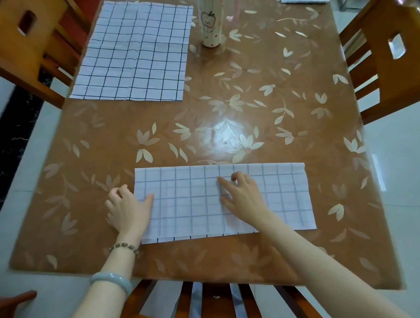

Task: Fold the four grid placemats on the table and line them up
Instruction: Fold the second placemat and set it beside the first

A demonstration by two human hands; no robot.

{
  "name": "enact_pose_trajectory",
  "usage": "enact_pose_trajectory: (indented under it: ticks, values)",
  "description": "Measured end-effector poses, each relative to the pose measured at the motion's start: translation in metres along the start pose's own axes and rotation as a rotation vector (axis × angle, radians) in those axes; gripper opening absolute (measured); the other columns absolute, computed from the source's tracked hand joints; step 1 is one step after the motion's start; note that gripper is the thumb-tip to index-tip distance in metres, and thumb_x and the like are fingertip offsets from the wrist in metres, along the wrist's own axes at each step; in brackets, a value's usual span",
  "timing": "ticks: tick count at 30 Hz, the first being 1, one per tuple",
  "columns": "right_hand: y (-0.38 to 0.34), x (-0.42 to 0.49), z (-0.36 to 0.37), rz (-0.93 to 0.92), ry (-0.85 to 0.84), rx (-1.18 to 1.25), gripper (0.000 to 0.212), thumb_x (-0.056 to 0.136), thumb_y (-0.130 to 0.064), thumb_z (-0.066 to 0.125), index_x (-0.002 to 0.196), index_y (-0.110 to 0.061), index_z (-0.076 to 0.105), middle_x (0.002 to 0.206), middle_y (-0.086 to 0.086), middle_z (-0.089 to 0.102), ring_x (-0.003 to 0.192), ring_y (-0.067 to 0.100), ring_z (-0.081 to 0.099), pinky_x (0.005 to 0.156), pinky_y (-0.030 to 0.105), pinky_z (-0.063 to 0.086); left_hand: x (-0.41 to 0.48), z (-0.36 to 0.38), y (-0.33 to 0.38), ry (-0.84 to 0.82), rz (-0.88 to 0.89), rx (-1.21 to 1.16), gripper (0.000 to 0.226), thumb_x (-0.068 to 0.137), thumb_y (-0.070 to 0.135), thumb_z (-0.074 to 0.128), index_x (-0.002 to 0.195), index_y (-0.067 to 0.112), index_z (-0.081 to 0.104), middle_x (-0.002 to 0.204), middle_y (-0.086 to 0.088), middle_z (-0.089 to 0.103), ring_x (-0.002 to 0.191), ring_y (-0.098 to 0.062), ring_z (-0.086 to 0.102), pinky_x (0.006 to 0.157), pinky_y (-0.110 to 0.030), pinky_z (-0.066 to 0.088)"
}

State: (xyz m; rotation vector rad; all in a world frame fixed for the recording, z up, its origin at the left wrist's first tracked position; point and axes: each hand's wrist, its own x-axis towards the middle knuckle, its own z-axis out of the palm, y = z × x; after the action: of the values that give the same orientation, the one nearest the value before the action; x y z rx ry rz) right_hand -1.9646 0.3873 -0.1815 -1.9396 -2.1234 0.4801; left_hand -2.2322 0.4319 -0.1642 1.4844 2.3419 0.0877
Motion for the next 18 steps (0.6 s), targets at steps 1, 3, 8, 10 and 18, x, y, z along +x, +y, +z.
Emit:
enact_pose_trajectory:
  ticks: [1,3,8,10,18]
  values:
    - [0.000,0.000,0.000,0.023,-0.025,0.013,0.045,0.066,-0.025,0.070,0.110,-0.015,0.065,0.087,0.013,0.053,0.070,0.033,0.054,0.062,0.037,0.046,0.001,-0.001,0.000,-0.014,-0.031,-0.025,0.071,0.083,0.048,0.067,0.136,0.008,0.040,0.142,-0.015,0.036,0.128,-0.035,0.034,0.101,-0.053,0.038]
    - [0.002,0.000,0.000,0.054,-0.054,0.029,0.045,0.065,-0.031,0.067,0.108,-0.016,0.066,0.086,0.012,0.051,0.069,0.033,0.053,0.063,0.038,0.045,0.003,-0.002,0.000,-0.045,-0.070,-0.066,0.069,0.081,0.047,0.069,0.131,0.009,0.041,0.137,-0.015,0.040,0.125,-0.035,0.037,0.099,-0.055,0.039]
    - [0.004,0.002,-0.001,0.098,-0.104,0.055,0.049,0.065,-0.037,0.067,0.110,-0.017,0.066,0.088,0.013,0.052,0.072,0.034,0.053,0.065,0.042,0.047,0.009,-0.006,0.003,-0.105,-0.118,-0.168,0.054,0.079,0.046,0.071,0.111,0.010,0.047,0.106,-0.009,0.059,0.115,-0.033,0.051,0.085,-0.049,0.049]
    - [0.003,0.002,-0.002,0.115,-0.120,0.061,0.051,0.066,-0.037,0.068,0.113,-0.018,0.065,0.090,0.013,0.051,0.075,0.034,0.053,0.067,0.043,0.047,0.007,-0.012,0.005,-0.175,-0.136,-0.217,0.043,0.083,0.042,0.069,0.104,0.009,0.051,0.095,-0.004,0.058,0.098,-0.025,0.052,0.079,-0.041,0.046]
    - [-0.002,0.006,-0.009,0.153,-0.210,0.015,0.066,0.076,-0.040,0.069,0.136,-0.024,0.047,0.111,0.009,0.043,0.099,0.028,0.044,0.086,0.036,0.037,0.013,-0.036,-0.008,-0.383,-0.053,-0.502,0.004,0.084,0.018,0.071,0.084,0.017,0.067,0.090,-0.003,0.070,0.084,-0.024,0.066,0.075,-0.040,0.054]
